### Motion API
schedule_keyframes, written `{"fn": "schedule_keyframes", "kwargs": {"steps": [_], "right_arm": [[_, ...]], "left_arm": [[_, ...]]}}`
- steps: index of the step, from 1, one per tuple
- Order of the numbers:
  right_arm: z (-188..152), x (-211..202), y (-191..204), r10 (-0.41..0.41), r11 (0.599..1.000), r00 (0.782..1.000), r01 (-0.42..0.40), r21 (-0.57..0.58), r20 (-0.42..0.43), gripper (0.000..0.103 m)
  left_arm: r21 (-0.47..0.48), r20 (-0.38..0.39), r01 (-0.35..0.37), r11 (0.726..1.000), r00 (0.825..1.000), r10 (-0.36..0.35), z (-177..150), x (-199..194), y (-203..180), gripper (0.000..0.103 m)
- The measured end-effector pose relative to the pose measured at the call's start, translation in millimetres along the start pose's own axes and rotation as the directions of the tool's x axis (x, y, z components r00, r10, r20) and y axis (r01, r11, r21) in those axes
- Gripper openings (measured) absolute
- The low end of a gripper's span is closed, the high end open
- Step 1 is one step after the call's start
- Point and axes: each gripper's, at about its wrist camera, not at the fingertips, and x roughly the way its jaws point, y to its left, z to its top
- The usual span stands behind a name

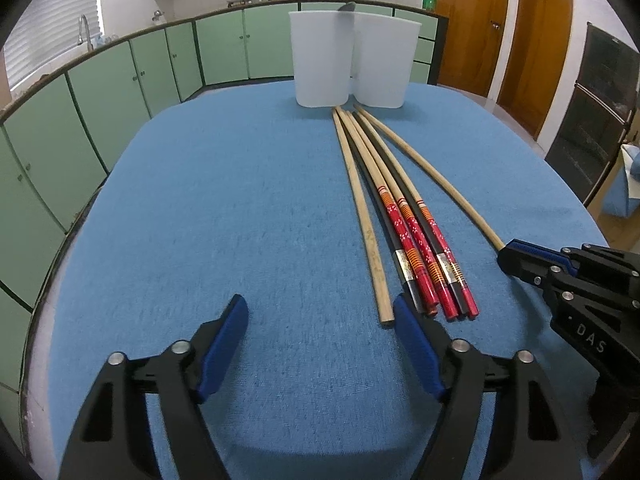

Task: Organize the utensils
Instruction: 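Grasp another wooden chopstick at its end with the left tool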

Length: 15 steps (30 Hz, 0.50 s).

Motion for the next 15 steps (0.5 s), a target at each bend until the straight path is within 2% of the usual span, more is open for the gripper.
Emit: {"fn": "schedule_keyframes", "kwargs": {"steps": [2, 4, 7, 15], "right_arm": [[0.4, 0.1, 0.0, 0.003, 1.0, 1.0, -0.003, 0.001, 0.0, 0.007], [0.1, -0.1, -0.8, 0.007, 1.0, 1.0, -0.007, 0.003, 0.002, 0.007], [-0.1, -0.7, -2.0, 0.017, 1.0, 1.0, -0.017, 0.012, 0.004, 0.007], [-0.3, -10.1, -4.7, 0.026, 0.999, 0.999, -0.027, 0.032, 0.037, 0.006]], "left_arm": [[-0.003, 0.009, 0.012, 1.0, 1.0, -0.012, -0.4, -2.6, 0.7, 0.039], [-0.006, 0.013, 0.037, 0.999, 0.999, -0.037, -0.3, -3.4, -0.6, 0.023], [0.007, 0.015, 0.055, 0.998, 0.998, -0.055, 0.4, -3.5, -5.8, 0.007], [-0.014, 0.036, 0.063, 0.998, 0.997, -0.063, 1.1, -10.8, -5.0, 0.006]]}}
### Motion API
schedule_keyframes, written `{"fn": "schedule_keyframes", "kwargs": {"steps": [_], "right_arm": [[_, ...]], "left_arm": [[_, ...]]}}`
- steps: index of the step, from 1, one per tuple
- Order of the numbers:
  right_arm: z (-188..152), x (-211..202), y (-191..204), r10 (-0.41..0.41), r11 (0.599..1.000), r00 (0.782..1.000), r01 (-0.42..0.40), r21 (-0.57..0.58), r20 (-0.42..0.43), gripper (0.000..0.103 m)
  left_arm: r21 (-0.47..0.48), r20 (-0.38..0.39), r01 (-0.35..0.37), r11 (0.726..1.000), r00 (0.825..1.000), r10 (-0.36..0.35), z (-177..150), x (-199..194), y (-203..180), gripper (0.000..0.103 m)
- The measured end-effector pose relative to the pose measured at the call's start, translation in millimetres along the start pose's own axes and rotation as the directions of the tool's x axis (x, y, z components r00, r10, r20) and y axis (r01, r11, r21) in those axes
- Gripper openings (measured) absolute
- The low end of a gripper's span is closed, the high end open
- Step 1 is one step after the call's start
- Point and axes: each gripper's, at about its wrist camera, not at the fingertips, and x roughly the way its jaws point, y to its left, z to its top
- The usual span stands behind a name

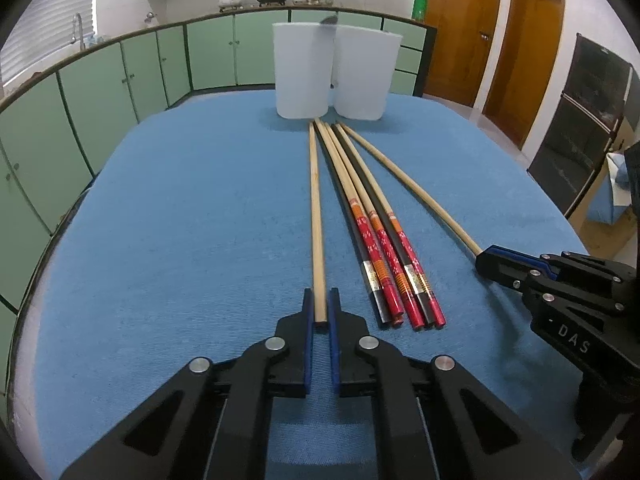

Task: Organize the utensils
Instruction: 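Grasp another wooden chopstick at its end with the left tool, then drop wooden chopstick into caddy with left tool while right tool drops its chopstick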

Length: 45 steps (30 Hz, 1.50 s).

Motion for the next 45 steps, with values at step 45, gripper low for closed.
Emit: {"fn": "schedule_keyframes", "kwargs": {"steps": [45], "right_arm": [[228.5, -163.2, -28.5, 0.107, 0.991, 0.901, -0.066, -0.113, 0.42, 0.006]], "left_arm": [[0.099, 0.49, 0.048, 0.994, 0.867, -0.091, 185.3, -140.4, 16.1, 0.006]]}}
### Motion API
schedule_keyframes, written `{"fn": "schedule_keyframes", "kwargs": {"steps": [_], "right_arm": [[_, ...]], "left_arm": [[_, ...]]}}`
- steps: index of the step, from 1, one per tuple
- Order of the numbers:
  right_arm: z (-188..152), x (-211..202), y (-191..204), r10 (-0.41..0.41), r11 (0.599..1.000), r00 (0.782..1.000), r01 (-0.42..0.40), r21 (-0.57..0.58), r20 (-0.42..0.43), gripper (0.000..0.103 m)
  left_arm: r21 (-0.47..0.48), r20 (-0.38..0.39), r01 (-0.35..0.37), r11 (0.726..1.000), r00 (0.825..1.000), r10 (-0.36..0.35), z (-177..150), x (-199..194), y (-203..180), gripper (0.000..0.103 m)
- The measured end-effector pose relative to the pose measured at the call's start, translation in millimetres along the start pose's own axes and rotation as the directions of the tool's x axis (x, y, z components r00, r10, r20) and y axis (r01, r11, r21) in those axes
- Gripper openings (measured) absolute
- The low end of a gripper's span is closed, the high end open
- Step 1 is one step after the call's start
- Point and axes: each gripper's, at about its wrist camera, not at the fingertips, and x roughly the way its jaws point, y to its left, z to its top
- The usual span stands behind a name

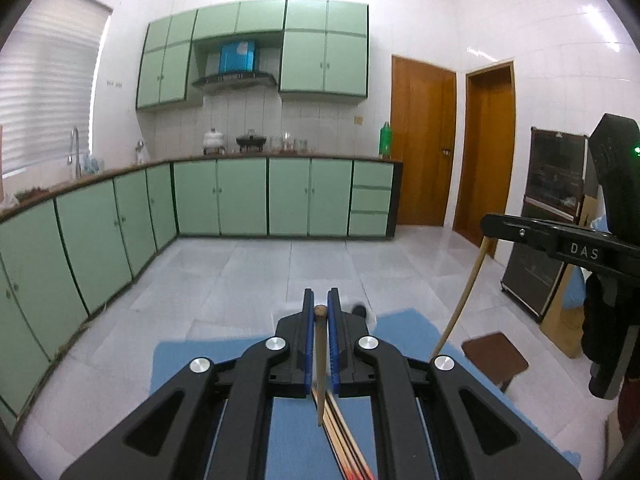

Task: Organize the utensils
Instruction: 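Drop wooden chopstick into caddy with left tool while right tool drops its chopstick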

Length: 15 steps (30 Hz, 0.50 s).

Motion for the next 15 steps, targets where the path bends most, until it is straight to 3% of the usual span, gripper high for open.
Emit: {"fn": "schedule_keyframes", "kwargs": {"steps": [9, 15], "right_arm": [[61.7, 39.4, -21.8, -0.042, 0.999, 0.991, 0.042, -0.001, 0.131, 0.006], [56.1, 93.7, -37.5, -0.061, 0.998, 0.993, 0.06, 0.012, 0.106, 0.006]], "left_arm": [[0.06, 0.161, -0.057, 0.997, 0.986, 0.047, 71.2, 29.2, -4.8, 0.006], [0.039, 0.128, -0.053, 0.998, 0.991, 0.048, 67.0, 76.5, -2.7, 0.006]]}}
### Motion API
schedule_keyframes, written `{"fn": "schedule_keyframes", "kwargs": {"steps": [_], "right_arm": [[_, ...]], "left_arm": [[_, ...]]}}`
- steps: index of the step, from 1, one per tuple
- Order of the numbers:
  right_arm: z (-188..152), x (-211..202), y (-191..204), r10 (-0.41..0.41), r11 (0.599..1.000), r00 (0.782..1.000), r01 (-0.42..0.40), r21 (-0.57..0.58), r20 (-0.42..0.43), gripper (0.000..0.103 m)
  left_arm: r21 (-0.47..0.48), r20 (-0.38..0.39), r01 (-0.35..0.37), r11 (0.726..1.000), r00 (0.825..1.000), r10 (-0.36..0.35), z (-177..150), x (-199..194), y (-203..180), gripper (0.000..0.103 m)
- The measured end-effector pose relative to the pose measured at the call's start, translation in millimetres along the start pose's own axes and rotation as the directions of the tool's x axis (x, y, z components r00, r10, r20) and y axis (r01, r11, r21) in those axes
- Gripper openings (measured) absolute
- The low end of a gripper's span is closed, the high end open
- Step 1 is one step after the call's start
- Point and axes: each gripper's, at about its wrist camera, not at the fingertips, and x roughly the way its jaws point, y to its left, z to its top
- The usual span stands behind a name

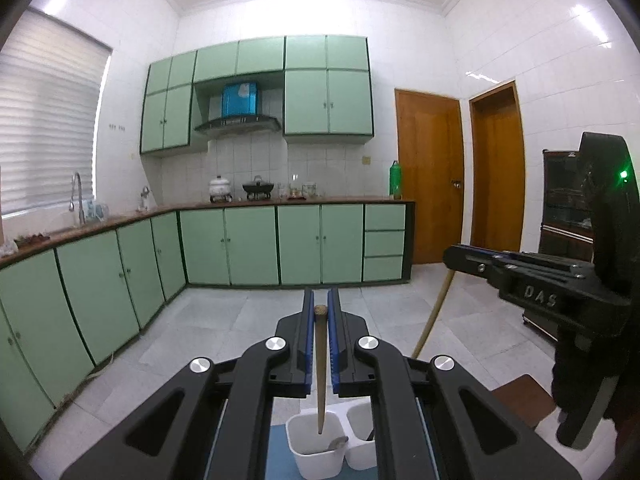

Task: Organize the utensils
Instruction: 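Drop wooden chopstick into caddy with left tool while right tool drops its chopstick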

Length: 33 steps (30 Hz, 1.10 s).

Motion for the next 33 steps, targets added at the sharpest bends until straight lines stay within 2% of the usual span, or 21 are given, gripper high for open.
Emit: {"fn": "schedule_keyframes", "kwargs": {"steps": [7, 15, 18, 20, 24, 26, 32, 33], "right_arm": [[-36.8, 57.6, -16.1, -0.015, 0.999, 0.993, 0.02, 0.044, -0.116, 0.006], [-67.8, 74.1, -11.8, -0.008, 0.998, 0.978, 0.022, 0.065, -0.208, 0.007], [-71.2, 67.3, -11.8, -0.017, 0.997, 0.976, 0.034, 0.075, -0.215, 0.019], [-69.5, 56.5, -12.0, -0.023, 0.995, 0.981, 0.041, 0.089, -0.193, 0.037], [-64.5, 23.6, -12.1, -0.039, 0.995, 0.99, 0.052, 0.091, -0.138, 0.045], [-65.2, 8.5, -11.8, -0.044, 0.994, 0.992, 0.055, 0.089, -0.121, 0.056], [-91.0, -44.4, -2.6, -0.025, 0.995, 0.996, 0.033, 0.093, -0.085, 0.08], [-101.5, -55.1, 2.0, -0.024, 0.995, 0.996, 0.031, 0.09, -0.082, 0.082]], "left_arm": [[-0.031, -0.098, 0.002, 1.0, 0.995, -0.005, -33.4, 47.4, 11.3, 0.006], [-0.063, -0.217, 0.009, 0.998, 0.976, -0.022, -66.0, 76.3, 19.2, 0.006], [-0.066, -0.228, 0.005, 0.998, 0.973, -0.02, -69.7, 73.9, 21.5, 0.007], [-0.069, -0.224, 0.005, 0.998, 0.974, -0.021, -66.7, 69.1, 23.1, 0.012], [-0.077, -0.194, 0.0, 0.997, 0.981, -0.015, -58.3, 49.6, 25.7, 0.033], [-0.081, -0.179, -0.009, 0.997, 0.984, -0.006, -56.3, 35.4, 26.8, 0.045], [-0.088, -0.179, -0.019, 0.996, 0.984, 0.003, -72.3, -13.4, 24.0, 0.057], [-0.087, -0.183, -0.023, 0.996, 0.983, 0.007, -78.6, -21.7, 22.6, 0.063]]}}
